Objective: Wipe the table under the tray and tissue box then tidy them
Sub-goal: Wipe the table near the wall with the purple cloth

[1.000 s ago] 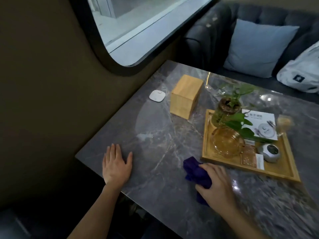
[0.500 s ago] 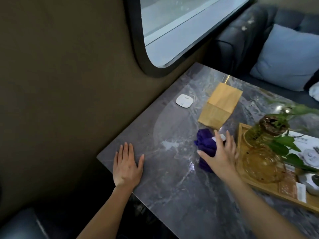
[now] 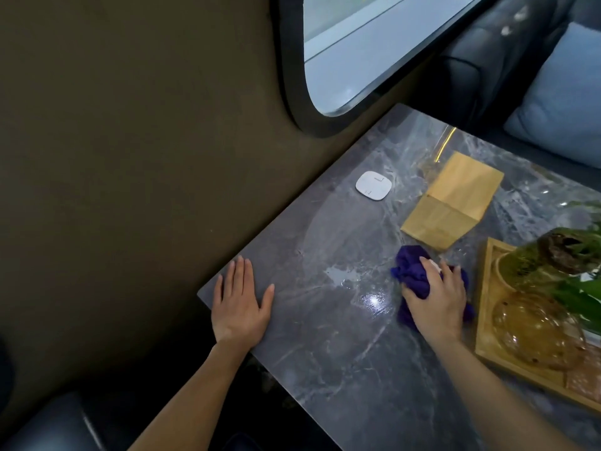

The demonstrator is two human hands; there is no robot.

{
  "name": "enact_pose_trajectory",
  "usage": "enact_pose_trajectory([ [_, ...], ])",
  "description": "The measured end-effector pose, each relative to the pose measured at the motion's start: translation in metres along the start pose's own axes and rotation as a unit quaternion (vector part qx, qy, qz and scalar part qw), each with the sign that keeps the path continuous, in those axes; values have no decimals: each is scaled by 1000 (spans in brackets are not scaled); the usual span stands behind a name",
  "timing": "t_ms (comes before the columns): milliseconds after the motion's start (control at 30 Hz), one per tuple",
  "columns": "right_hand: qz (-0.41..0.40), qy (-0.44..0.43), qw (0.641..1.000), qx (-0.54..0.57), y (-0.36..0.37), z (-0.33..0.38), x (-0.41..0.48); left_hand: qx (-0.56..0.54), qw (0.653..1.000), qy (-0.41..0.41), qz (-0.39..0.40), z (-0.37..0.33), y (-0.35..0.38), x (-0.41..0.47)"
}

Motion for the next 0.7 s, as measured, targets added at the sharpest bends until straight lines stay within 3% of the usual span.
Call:
enact_pose_trajectory([
  [200,-97,63,991,66,12,15,4,13,1000,6,-6,1,2,1],
  [300,-102,54,990,76,20,30,9,8,1000,8,-9,2,2,2],
  [500,52,-76,987,134,43,83,17,15,998,53,32,6,4,6],
  [567,106,-125,976,145,47,96,14,3,994,81,73,15,1,12],
  [700,173,-229,941,178,54,116,-9,18,987,140,77,23,-4,14],
])
Point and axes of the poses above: each hand's wrist, its own x-axis towards the middle knuckle, its own y-axis out of the palm, z = x × y, the point moved 6 cm from there along x, towards the middle knuckle, and after that the axes turned 3 degrees about -y, right-handed, at the moved point
